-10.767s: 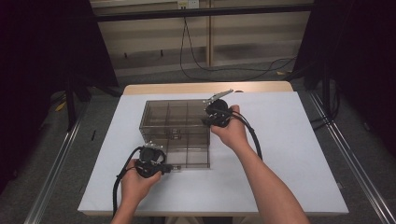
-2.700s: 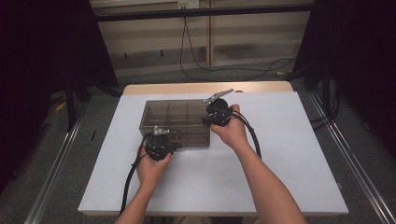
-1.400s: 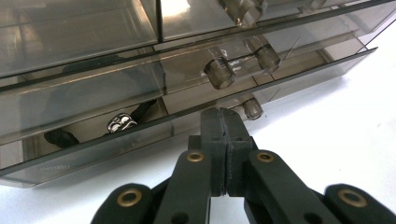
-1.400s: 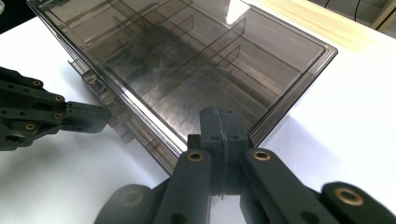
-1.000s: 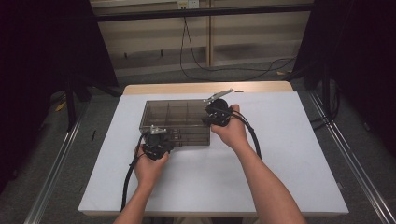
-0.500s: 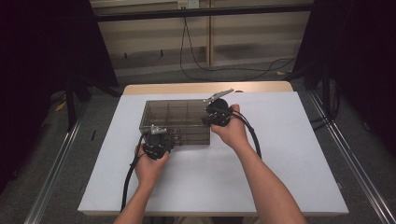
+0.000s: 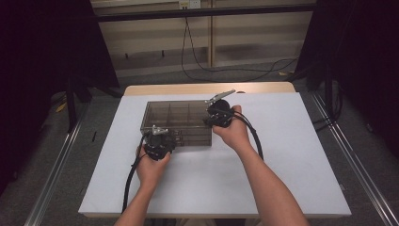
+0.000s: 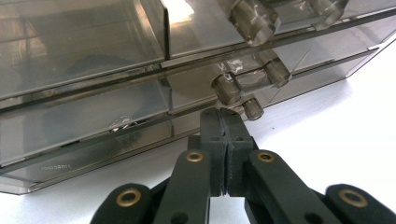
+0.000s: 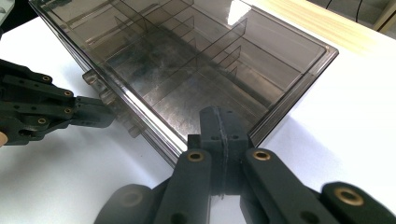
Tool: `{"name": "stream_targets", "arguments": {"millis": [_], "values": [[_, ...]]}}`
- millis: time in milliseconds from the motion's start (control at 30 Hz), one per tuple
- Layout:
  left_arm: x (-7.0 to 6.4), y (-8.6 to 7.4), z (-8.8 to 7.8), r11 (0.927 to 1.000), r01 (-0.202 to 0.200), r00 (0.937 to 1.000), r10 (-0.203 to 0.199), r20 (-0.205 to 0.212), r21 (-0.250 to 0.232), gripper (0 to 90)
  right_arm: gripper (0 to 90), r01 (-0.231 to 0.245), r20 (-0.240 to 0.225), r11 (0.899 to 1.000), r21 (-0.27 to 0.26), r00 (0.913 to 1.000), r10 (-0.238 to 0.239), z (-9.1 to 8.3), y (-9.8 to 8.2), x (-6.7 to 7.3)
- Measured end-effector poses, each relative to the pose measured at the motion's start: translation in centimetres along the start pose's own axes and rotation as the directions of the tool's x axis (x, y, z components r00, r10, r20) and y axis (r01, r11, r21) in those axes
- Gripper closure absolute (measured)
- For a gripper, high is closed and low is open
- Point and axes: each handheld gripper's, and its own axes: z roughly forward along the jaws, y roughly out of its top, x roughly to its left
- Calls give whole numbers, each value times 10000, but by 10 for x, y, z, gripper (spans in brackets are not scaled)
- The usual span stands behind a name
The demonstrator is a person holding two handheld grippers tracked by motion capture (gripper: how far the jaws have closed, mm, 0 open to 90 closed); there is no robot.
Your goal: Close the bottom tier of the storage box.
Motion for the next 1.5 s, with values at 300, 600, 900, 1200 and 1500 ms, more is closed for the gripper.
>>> {"name": "stream_targets", "arguments": {"millis": [300,600,900,1200,1500], "values": [[1,2,0,10000,58,10000,-58,55,-68,884,900,-40,-28,10000,-55,10000,40,0,-1,0],[3,-2,-7,9997,256,9996,-257,114,45,830,893,56,32,9999,-133,10000,-56,0,-1,0],[6,-7,-18,9989,470,9981,-472,387,52,664,737,-95,186,9996,-253,9998,100,-6,-6,-1],[4,-8,-31,9984,504,9969,-488,616,-246,515,601,-194,72,9990,-391,9998,197,-20,-17,0],[1,-10,-35,9992,311,9966,-292,765,-238,443,478,-260,-82,9989,-384,9996,257,-30,-32,-1]]}}
